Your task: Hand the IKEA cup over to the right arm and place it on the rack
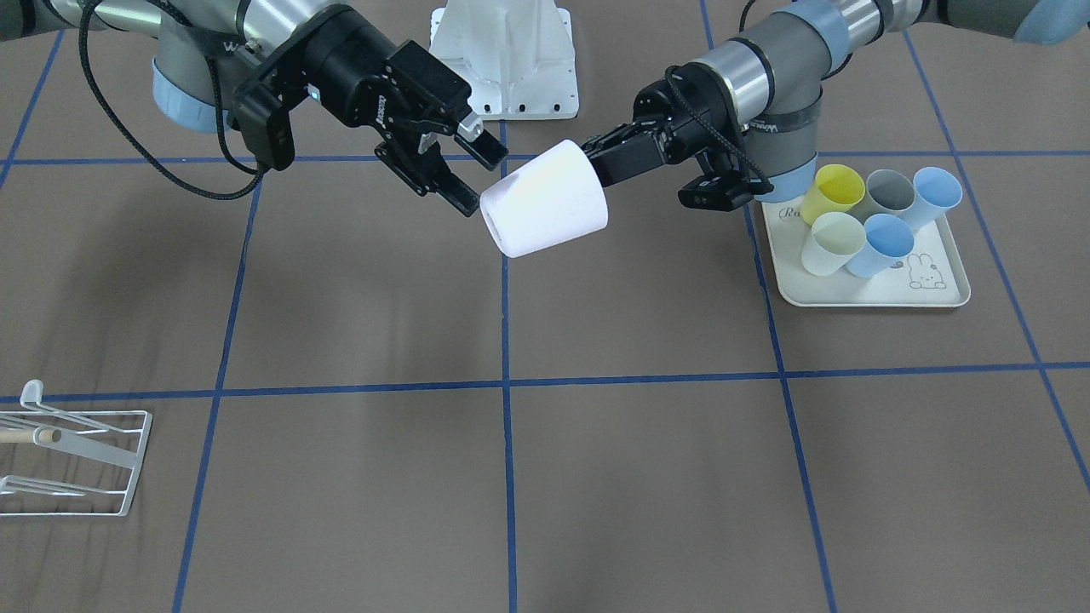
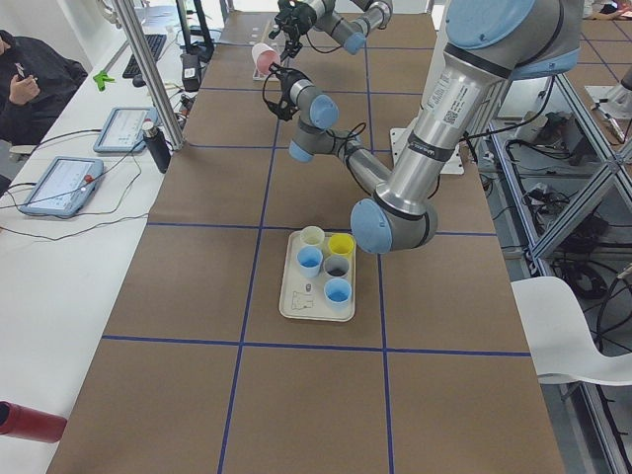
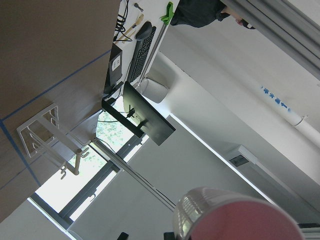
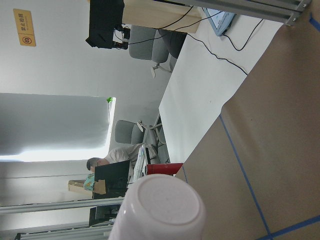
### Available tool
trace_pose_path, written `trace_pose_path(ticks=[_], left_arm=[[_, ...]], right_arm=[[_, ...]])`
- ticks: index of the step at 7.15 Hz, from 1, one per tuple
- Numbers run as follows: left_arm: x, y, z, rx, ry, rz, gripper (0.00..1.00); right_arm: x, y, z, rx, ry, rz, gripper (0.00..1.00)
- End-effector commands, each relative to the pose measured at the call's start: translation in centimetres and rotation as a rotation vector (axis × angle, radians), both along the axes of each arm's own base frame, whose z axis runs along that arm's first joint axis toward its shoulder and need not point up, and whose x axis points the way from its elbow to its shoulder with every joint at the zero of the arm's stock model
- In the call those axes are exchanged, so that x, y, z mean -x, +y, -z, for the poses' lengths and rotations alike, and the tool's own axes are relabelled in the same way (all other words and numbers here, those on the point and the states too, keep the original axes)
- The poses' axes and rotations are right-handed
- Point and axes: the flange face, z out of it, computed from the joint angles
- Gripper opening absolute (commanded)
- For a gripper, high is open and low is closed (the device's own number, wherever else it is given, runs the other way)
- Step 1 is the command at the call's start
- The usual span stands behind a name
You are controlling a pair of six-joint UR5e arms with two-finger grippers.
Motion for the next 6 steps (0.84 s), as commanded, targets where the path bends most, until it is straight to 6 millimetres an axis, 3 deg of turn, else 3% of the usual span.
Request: trace_pose_path(ticks=[1,6], left_arm=[[-0.8,0.6,1.1,-0.009,0.012,-0.016,0.0],[-2.2,2.0,2.0,-0.01,0.03,-0.038,0.0]], right_arm=[[0.1,0.0,-0.1,0.002,0.001,-0.001,1.0],[0.4,-0.3,0.1,0.008,-0.001,-0.009,0.98]])
